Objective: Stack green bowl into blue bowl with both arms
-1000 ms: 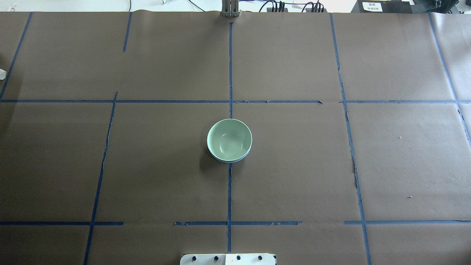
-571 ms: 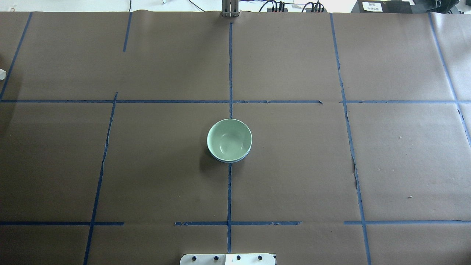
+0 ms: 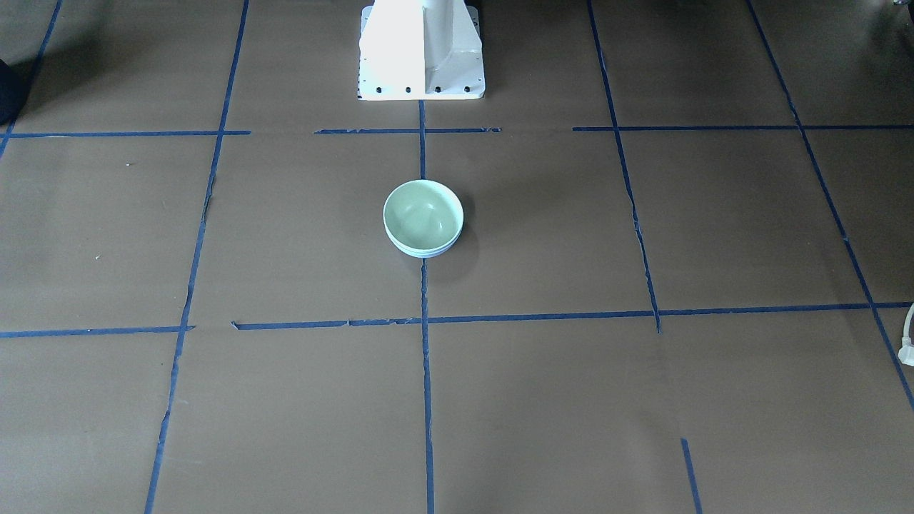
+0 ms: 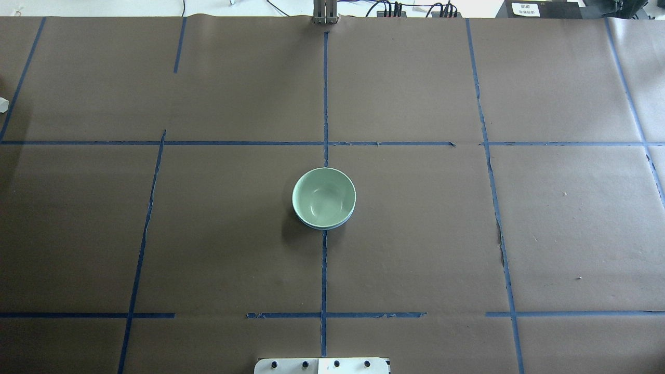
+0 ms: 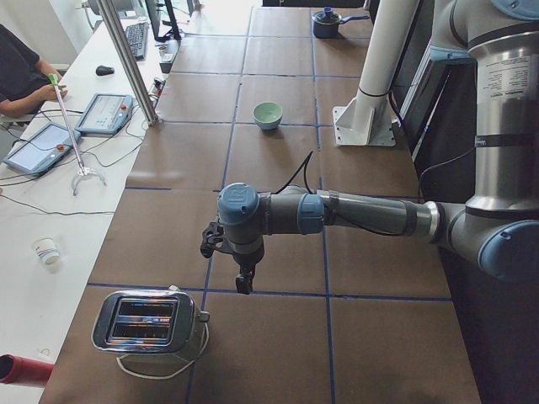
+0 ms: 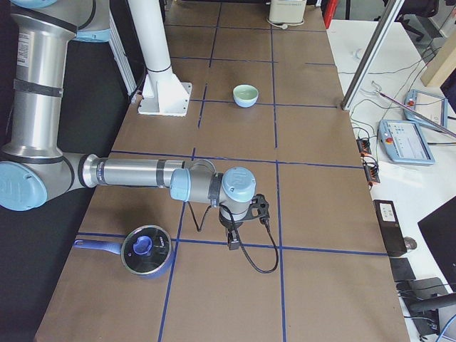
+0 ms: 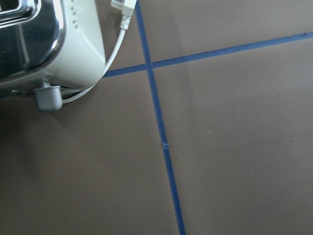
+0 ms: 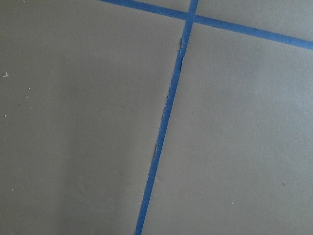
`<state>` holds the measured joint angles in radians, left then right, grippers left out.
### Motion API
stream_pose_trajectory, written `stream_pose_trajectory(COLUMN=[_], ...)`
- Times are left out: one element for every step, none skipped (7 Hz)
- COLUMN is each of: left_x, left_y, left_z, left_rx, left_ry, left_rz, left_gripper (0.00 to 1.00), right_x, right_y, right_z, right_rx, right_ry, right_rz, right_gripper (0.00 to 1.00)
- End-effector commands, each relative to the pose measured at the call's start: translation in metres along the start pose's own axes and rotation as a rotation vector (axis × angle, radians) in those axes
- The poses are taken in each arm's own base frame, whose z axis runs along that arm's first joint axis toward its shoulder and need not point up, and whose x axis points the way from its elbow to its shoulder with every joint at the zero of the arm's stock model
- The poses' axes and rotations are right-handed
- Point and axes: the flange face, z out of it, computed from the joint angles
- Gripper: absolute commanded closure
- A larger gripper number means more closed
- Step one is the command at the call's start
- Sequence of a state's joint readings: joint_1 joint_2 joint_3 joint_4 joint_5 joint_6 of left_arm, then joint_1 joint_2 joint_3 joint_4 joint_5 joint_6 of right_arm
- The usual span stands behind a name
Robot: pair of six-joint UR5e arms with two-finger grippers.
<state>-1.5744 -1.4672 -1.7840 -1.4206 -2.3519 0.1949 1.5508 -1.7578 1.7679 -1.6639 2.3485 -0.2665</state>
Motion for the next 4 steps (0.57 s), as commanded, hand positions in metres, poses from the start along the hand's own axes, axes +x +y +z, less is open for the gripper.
stream_pose_trajectory(left_x=[0.0015,0.0058,0.0047,0.0001], left_y=[0.0049,0.0031,0.0042,0.0052], left_z=[0.0036,-0.0007,-0.0006,0.0041], left_rx=[0.009,0.017,0.016,0.007], left_ry=[0.057,0.050,0.047,0.049], left_rz=[-0.010,0.000,-0.001,-0.010], left_gripper=[0.00,0.00,0.00,0.00], right_x=[0.0017,0.0011,0.0015,0.0005], right_y=[0.0014,0.0012,0.0013,0.0009], right_z=[0.0019,0.0014,0.0018,0.0007], right_rx=[-0.004,-0.003,-0.003,-0.001], right_ry=[0.000,-0.001,-0.001,0.000], right_rz=[0.002,0.003,0.001,0.001], right_gripper=[0.00,0.00,0.00,0.00])
